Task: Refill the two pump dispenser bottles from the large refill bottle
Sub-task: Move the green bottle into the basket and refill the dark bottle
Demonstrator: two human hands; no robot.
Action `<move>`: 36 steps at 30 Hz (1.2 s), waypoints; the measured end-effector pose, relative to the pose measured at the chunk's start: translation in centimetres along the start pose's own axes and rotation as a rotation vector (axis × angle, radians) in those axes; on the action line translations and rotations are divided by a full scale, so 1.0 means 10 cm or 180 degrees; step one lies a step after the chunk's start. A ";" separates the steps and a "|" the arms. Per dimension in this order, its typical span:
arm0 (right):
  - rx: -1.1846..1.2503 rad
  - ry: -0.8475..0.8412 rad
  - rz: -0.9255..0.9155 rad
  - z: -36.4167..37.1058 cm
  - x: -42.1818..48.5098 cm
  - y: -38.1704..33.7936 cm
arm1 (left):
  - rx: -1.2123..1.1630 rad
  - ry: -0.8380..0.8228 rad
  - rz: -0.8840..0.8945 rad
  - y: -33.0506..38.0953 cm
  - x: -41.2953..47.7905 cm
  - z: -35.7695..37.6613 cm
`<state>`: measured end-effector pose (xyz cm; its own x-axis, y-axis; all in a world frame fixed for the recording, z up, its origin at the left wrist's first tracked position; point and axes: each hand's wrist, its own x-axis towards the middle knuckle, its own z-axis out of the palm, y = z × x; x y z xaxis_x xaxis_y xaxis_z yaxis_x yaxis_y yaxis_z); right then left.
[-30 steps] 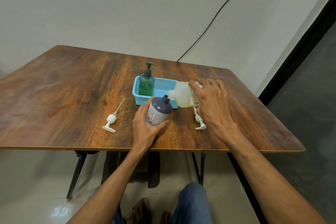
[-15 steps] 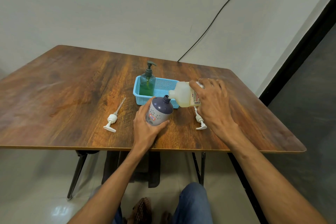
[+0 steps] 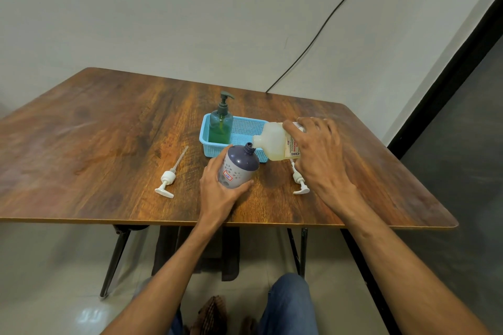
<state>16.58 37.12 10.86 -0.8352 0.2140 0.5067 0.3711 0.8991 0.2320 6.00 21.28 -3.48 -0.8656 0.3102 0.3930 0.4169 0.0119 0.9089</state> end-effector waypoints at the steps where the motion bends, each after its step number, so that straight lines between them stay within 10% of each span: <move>1: 0.0004 0.0024 -0.0002 0.00 0.00 0.00 | 0.0003 0.0002 0.0006 0.00 0.00 0.00; 36: -0.0031 0.0067 -0.0073 -0.04 0.02 -0.01 | -0.0044 0.0011 0.0079 0.00 0.00 -0.01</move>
<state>16.55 36.87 11.24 -0.8349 0.1851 0.5184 0.3559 0.9000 0.2518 5.92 21.18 -3.47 -0.8561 0.3071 0.4158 0.4343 -0.0090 0.9007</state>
